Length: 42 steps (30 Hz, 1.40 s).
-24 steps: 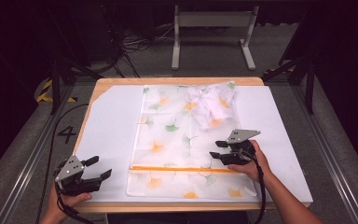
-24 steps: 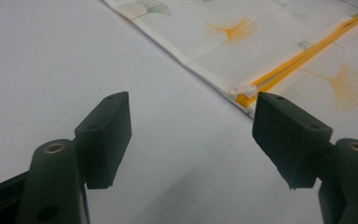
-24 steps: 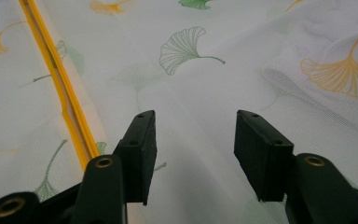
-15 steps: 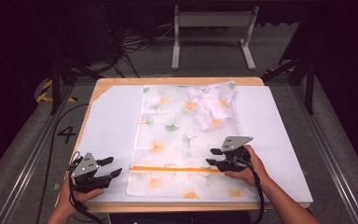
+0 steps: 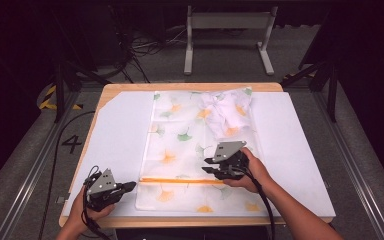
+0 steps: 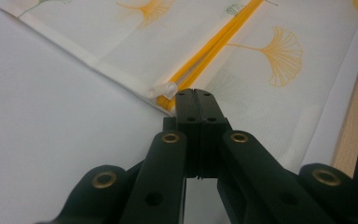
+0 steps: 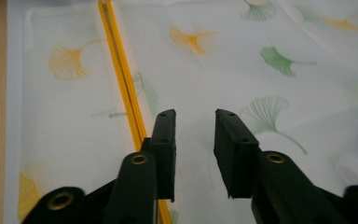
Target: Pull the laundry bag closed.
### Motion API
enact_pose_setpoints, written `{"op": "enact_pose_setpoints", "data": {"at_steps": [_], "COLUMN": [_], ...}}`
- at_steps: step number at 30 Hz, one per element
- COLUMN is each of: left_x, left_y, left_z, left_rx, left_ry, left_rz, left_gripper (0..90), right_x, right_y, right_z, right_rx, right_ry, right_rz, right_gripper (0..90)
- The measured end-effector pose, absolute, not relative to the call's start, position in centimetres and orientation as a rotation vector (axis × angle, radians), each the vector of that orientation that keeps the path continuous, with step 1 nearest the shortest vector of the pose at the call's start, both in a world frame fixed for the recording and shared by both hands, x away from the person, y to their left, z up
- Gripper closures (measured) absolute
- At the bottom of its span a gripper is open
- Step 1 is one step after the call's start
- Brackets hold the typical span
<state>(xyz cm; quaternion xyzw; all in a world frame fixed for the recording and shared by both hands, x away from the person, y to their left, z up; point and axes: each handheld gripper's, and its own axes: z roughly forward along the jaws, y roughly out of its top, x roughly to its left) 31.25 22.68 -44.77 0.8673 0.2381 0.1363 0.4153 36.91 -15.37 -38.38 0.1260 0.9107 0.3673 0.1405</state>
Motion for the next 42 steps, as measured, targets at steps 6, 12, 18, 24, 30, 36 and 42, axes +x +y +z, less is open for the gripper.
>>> {"op": "enact_pose_setpoints", "data": {"at_steps": [6, 12, 18, 24, 30, 36, 42], "left_x": [31.4, 31.5, 31.5, 31.6, 31.4, 31.5, 31.5], "left_y": [21.7, 20.8, 20.9, 21.1, 20.9, 21.0, 21.1], "left_z": [-45.1, -45.6, -45.7, -45.8, -45.8, -45.8, -45.8], "left_rx": [2.223, 2.281, 2.272, 2.262, 2.276, 2.274, 2.267], "left_ry": [0.57, 0.538, 0.542, 0.536, 0.53, 0.532, 0.535], "left_rz": [0.327, 0.324, 0.316, 0.306, 0.318, 0.313, 0.304], "left_gripper": [90.0, 90.0, 90.0, 90.0, 90.0, 90.0, 90.0], "right_x": [37.9, 38.6, 39.0, 39.8, 40.7, 40.9, 40.7], "right_y": [-10.8, -5.3, 0.4, 4.2, 5.2, 4.6, 3.1], "right_z": [-38.2, -38.4, -39.7, -42.2, -43.3, -43.0, -43.0], "right_rx": [0.297, 0.252, 0.212, 0.214, 0.256, 0.259, 0.268], "right_ry": [2.691, 2.753, 2.809, 2.854, 2.865, 2.857, 2.883], "right_rz": [1.109, 1.11, 1.101, 1.04, 0.993, 0.961, 0.942], "right_gripper": [71.4, 71.6, 67.8, 65.3, 66.2, 67.6, 67.2]}}
